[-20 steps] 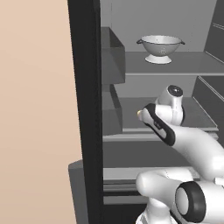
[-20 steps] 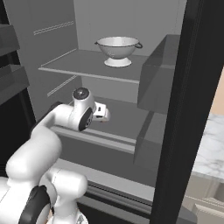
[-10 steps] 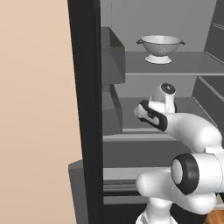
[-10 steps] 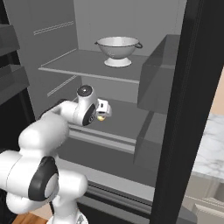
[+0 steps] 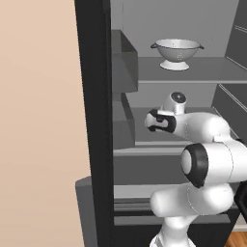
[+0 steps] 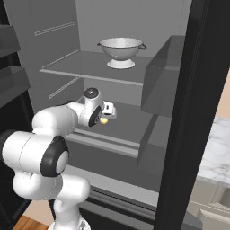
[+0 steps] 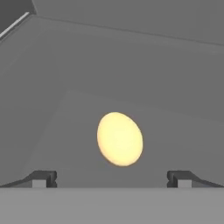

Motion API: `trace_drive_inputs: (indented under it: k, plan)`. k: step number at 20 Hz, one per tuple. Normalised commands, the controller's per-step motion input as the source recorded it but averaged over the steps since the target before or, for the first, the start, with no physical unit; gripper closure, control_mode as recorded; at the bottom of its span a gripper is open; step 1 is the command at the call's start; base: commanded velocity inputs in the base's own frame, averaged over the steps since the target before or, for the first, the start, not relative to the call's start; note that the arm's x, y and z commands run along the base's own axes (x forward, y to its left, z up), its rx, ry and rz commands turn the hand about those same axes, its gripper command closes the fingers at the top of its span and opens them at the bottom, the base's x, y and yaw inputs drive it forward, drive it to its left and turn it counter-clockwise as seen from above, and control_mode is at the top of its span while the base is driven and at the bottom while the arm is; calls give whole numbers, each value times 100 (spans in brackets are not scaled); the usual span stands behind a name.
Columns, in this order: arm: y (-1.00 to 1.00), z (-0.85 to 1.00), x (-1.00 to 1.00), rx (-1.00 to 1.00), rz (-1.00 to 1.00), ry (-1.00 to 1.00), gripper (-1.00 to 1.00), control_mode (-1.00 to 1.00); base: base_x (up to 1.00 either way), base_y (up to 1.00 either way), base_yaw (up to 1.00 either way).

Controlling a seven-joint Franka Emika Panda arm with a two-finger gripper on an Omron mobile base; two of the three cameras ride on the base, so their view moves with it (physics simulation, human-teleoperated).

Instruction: Pick the egg and butter from the fridge and place them by the bowl for mixing.

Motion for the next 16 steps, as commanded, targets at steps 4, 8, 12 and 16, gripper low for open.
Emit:
trace_drive_inputs:
  k: [4,8,12,16]
  plan:
    - [0,-30,46,0,0,2,-100,-100,0,0,0]
    - [0,-20,43,0,0,0,-100,-100,0,0,0]
    - [0,-12,24,0,0,0,-100,-100,0,0,0]
    - [-6,-30,5,0,0,3,-100,-100,0,0,0]
